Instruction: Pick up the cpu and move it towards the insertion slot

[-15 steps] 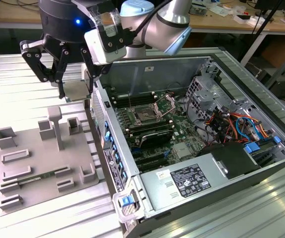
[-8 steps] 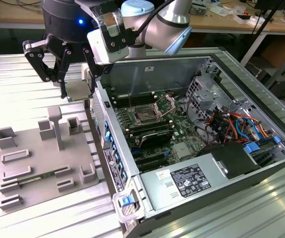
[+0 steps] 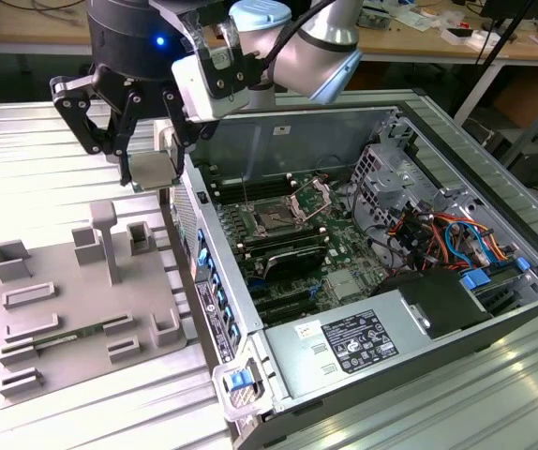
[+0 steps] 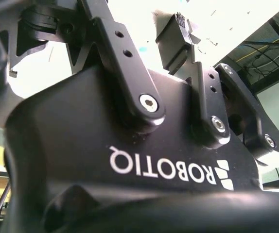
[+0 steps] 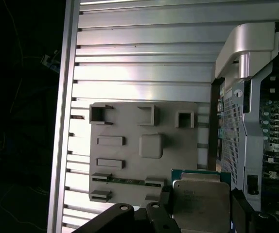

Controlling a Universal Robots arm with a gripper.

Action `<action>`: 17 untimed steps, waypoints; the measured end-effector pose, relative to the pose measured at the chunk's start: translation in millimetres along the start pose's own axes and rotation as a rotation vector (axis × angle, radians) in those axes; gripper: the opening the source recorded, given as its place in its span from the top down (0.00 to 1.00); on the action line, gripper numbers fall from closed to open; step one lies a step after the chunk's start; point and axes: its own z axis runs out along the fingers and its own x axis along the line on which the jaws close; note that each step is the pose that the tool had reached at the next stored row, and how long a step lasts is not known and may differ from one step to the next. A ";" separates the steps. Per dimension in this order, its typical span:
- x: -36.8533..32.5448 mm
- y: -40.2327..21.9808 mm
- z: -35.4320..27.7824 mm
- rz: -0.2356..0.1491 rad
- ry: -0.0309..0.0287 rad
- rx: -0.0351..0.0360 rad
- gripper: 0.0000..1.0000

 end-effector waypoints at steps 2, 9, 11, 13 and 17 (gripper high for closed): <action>-1.4 -0.1 0.0 0.000 0.0000 0.0000 0.45; -6.3 -0.5 0.0 0.000 0.0000 0.0000 0.45; -8.5 -0.6 0.0 0.000 0.0000 0.0000 0.45; -10.4 -0.8 0.1 0.000 0.0001 0.0000 0.45; -14.2 -1.0 0.1 0.000 0.0000 0.0000 0.45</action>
